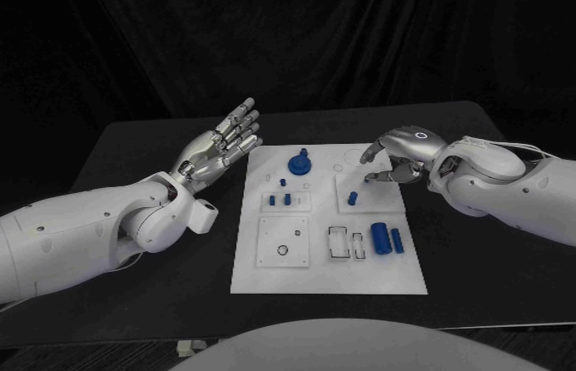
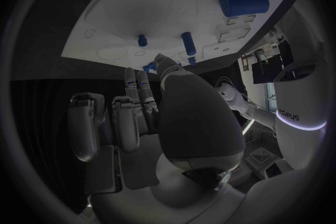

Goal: Assemble the parts on the task board

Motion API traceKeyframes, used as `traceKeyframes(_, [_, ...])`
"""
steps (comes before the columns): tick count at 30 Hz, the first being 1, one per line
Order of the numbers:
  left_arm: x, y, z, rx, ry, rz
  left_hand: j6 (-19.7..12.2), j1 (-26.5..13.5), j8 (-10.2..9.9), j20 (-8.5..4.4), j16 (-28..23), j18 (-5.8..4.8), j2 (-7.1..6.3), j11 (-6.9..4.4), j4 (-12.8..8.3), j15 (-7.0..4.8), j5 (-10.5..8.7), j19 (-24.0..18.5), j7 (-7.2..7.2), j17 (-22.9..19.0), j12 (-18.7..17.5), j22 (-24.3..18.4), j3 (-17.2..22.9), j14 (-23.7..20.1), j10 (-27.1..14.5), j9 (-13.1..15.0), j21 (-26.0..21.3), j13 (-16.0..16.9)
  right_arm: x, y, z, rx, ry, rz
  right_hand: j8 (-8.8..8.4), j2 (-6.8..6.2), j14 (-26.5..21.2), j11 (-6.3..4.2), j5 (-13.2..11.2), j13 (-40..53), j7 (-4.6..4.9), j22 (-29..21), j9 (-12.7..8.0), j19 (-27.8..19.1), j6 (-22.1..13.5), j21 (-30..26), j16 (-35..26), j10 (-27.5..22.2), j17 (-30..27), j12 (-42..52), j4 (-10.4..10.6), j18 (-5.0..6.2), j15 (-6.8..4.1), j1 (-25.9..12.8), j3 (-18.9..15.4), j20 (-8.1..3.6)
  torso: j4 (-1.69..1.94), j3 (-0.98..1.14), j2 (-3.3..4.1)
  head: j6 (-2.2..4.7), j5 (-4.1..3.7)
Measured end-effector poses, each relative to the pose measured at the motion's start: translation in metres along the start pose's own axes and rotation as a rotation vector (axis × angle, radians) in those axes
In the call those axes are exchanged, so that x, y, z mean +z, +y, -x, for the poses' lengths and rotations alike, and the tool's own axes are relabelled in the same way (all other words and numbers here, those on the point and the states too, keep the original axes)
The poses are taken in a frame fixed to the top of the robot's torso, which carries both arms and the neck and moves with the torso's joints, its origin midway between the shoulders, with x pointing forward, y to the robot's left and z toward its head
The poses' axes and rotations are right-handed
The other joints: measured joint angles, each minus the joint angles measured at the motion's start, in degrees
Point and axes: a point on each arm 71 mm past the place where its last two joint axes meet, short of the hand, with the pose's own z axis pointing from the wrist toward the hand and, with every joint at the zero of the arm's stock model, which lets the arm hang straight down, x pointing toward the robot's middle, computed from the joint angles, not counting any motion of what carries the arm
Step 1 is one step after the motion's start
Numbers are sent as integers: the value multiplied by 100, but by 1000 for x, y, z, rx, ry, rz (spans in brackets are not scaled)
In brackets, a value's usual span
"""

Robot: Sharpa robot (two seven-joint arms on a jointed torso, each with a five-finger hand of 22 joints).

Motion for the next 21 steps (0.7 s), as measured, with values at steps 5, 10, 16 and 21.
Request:
traceKeyframes(5, [0,1,1,-3,3,1,0,37,0,21,0,0,37,30,-1,0,16,21,0,0,0,10,-1,0,-11,1,0,0,1,-1,-3,1,16,-3,-26,-19,0,11,243,-51,-15,0,-29,0,15,0,0,10,0,-29,-52,1,0,64,52,0,-1,0,2,0,-20])
traceKeyframes(10, [1,1,1,-8,8,1,11,303,0,62,0,0,97,59,-16,18,249,20,51,-2,0,18,-69,19,-23,3,0,0,2,0,-8,4,33,-4,-49,-15,0,16,367,-76,-15,-1,-42,0,15,-56,0,15,0,-50,-94,0,0,106,94,0,-1,0,2,0,-40])
traceKeyframes(16, [1,1,1,-13,15,2,32,361,0,62,0,0,122,59,-16,32,248,20,71,-5,26,18,-146,5,-23,15,0,6,3,1,-14,8,48,-6,-49,-15,0,16,359,-87,-15,-1,-53,0,15,-77,0,15,0,-50,-94,0,0,106,94,0,-1,0,4,0,-44])
traceKeyframes(21, [1,1,0,-17,18,2,83,439,0,73,0,0,199,59,-12,39,327,31,123,-5,45,20,-174,-2,-23,20,0,5,5,1,-17,8,52,-12,-49,-45,0,-4,340,-93,-47,-2,-52,0,56,-77,0,97,0,-50,-154,0,0,135,154,0,-2,0,4,0,-37])
